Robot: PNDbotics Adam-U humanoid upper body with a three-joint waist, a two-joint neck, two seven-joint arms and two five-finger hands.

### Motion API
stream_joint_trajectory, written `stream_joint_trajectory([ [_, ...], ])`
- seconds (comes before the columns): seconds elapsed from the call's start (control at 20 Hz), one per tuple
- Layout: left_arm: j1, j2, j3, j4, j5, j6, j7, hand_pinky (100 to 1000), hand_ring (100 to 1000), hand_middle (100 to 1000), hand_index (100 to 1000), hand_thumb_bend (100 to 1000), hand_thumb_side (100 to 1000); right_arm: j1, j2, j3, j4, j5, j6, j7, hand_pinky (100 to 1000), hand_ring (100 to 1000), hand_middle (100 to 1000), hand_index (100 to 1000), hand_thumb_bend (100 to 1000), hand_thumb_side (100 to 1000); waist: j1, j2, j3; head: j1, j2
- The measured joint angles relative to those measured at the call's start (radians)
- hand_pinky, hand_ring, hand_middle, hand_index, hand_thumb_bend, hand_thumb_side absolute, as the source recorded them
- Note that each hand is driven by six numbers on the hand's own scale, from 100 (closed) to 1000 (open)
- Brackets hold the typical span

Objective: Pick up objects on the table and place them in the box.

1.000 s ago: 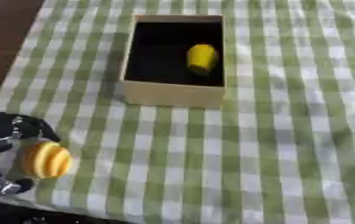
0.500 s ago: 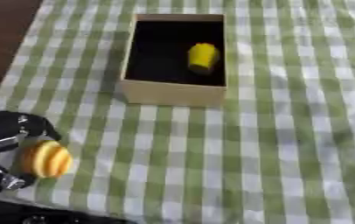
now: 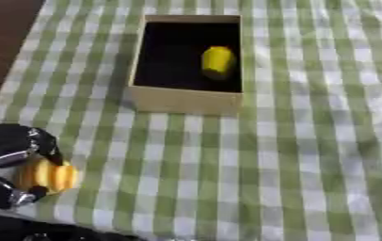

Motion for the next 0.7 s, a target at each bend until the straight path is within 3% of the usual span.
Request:
stream_joint_trajectory([
  [0.35,-0.102,0.001,0.049,0.0,-0.034,-0.034,0.082,556,614,535,646,199,100,0.003,0.0,0.0,0.0,0.0,0.0,-0.001,925,824,684,842,100,524,0.003,-0.002,0.007,-0.002,0.001],
  [0.7,-0.425,0.018,0.026,0.0,0.057,-0.081,0.107,552,600,532,641,137,100,0.008,-0.009,0.0,0.0,-0.001,-0.003,-0.001,923,824,685,842,100,524,0.014,-0.018,0.006,-0.002,0.01],
])
